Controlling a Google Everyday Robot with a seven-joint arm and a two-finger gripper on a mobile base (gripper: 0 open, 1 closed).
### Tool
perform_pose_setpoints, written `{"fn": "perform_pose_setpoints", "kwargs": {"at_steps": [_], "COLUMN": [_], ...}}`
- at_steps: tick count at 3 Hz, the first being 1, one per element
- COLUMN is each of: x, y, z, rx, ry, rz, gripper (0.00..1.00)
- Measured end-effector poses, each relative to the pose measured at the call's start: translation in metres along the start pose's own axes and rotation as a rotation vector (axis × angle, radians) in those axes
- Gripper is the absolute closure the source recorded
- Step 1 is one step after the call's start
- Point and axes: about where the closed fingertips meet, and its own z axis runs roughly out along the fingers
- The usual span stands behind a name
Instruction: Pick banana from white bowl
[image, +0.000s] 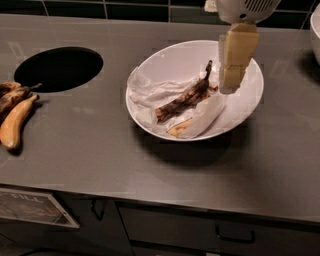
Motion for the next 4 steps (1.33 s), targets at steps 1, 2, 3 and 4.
{"fn": "perform_pose_setpoints", "kwargs": {"at_steps": [1, 2, 3, 4], "x": [-0.020, -0.032, -0.035, -0.027], "y": [-0.010, -0.017, -0.018, -0.017], "z": [0.022, 0.045, 0.061, 0.065], "rx": [-0.032, -0.084, -0.116, -0.115], "ry": [-0.008, -0.011, -0.024, -0.060], "rz": [-0.052, -0.093, -0.103, -0.078], "gripper": [0.00, 0.00, 0.02, 0.05]}}
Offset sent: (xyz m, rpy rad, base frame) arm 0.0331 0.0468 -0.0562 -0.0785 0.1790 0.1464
